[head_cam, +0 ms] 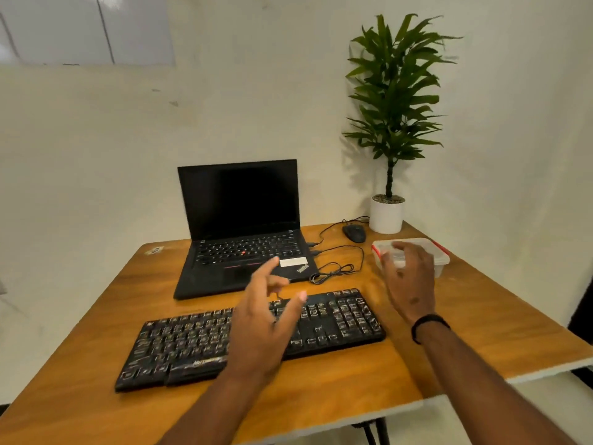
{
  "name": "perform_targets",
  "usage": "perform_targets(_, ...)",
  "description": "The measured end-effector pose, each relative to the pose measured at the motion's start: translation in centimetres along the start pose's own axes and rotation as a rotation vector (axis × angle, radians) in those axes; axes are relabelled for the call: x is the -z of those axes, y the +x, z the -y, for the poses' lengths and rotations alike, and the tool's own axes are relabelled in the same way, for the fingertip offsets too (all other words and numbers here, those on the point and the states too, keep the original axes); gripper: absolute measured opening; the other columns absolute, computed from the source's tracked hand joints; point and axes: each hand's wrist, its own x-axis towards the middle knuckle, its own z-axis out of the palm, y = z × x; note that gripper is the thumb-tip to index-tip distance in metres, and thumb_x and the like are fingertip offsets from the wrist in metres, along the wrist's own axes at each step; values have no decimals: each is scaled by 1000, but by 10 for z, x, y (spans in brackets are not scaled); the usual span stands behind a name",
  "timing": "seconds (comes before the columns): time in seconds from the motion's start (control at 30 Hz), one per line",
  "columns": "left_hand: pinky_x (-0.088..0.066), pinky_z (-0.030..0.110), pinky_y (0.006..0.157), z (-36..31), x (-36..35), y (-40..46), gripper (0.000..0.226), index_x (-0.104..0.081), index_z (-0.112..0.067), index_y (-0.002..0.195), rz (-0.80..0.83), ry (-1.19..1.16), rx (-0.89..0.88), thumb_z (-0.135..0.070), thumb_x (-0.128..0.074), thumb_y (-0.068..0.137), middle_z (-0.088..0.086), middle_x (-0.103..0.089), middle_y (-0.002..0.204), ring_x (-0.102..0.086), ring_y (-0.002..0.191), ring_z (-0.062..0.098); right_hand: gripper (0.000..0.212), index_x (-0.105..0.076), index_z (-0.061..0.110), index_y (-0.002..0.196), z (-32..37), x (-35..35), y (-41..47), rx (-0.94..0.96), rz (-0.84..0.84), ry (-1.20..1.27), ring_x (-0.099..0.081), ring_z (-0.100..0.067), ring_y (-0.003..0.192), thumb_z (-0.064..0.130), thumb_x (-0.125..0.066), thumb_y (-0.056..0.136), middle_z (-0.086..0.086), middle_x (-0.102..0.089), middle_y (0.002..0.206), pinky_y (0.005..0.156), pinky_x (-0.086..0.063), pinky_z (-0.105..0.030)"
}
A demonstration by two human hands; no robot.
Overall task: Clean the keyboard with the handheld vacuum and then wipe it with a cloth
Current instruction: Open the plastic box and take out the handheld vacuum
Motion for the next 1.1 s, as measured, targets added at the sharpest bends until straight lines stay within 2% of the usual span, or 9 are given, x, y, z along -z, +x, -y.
perform_targets(0.1,-56,19,74,-23,-49,33,37,-65,-21,122,73,-129,-55,-44,-67,93,-14,-68,95,-67,90,4,22,-67,2,109,-33,1,47,-74,-199,12,-53,-36,108,15,-61,92,-19,-64,113,91,-41,-40)
perform_targets(0.2,-57,21,70,-30,-100,65,4,-72,-27,96,117,-209,47,-29,-70,94,-11,-71,84,-68,81,4,22,-68,2,110,-69,1,84,-157,-257,32,-52,-39,115,10,-61,91,-21,-64,117,94,-36,-31)
perform_targets(0.3,-62,42,67,-23,-148,92,13,-70,-28,81,186,-260,202,-26,-70,94,-4,-72,70,-69,65,11,25,-68,5,115,-103,1,105,-242,-234,22,-50,-37,119,15,-62,93,-18,-63,121,95,-34,-29)
perform_targets(0.43,-61,41,65,-10,-199,124,19,-70,-23,81,149,-231,294,-38,-71,91,-2,-71,69,-70,64,15,30,-69,6,115,-139,2,114,-320,-139,-16,-57,-36,115,24,-65,92,-18,-66,118,101,-41,-37)
perform_targets(0.57,-52,31,64,-3,-234,147,39,-70,-16,93,123,-58,391,-53,-72,84,-2,-71,86,-68,80,17,24,-74,0,101,-142,6,122,-301,-83,-60,-63,-32,89,19,-64,92,-19,-72,102,84,-40,-28)
perform_targets(0.67,-60,34,60,3,-254,151,36,-70,-15,78,169,-23,515,-51,-76,77,4,-72,77,-71,67,22,25,-75,-5,95,-139,6,121,-289,-32,-66,-55,-25,75,16,-62,94,-22,-73,94,81,-40,-27)
perform_targets(0.87,-63,35,59,7,-266,150,18,-73,-10,94,145,-80,623,-23,-73,81,11,-75,88,-74,66,23,19,-74,-4,102,-134,9,123,-281,-70,-34,-66,-35,93,10,-67,91,-22,-72,103,91,-45,-32)
perform_targets(1.03,-58,28,47,1,-258,149,10,-70,-5,95,168,-110,640,-10,-63,89,13,-75,83,-71,50,19,15,-75,-4,98,-139,9,124,-305,-76,-37,-64,-32,89,4,-64,91,-22,-73,100,88,-45,-30)
perform_targets(1.1,-60,31,49,-2,-253,150,5,-69,-3,91,173,-129,668,-5,-64,90,14,-75,76,-70,48,21,16,-75,-4,99,-141,9,125,-353,-77,-25,-61,-27,86,3,-63,91,-21,-72,103,85,-43,-28)
